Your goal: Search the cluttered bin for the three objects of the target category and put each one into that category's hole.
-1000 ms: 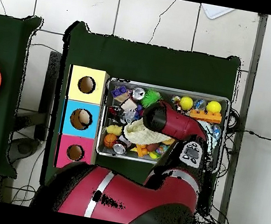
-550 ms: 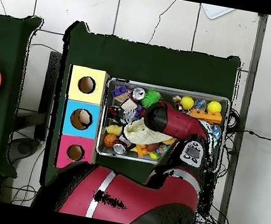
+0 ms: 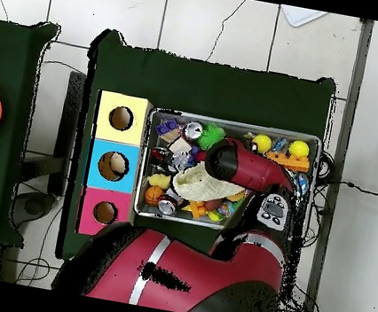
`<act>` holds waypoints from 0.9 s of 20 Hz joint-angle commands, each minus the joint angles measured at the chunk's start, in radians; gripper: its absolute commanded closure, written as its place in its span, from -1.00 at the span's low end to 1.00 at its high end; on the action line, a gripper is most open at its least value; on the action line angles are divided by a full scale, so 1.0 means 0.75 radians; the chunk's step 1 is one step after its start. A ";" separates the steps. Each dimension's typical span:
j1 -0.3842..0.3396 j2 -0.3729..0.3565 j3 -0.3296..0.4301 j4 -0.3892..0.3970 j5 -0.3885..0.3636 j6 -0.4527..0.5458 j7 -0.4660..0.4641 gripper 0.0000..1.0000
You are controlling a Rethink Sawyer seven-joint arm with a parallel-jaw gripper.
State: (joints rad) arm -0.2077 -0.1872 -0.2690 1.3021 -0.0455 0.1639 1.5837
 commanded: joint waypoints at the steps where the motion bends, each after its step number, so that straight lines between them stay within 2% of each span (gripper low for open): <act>1: -0.033 0.134 0.117 -0.065 -0.067 0.075 0.065 1.00; 13: 0.001 -0.154 0.105 0.108 -0.049 0.333 0.044 1.00; 18: -0.033 -0.313 0.184 0.210 -0.033 0.460 -0.010 1.00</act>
State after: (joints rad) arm -0.2085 -0.2998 -0.2583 1.3520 -0.0546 0.3331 1.5837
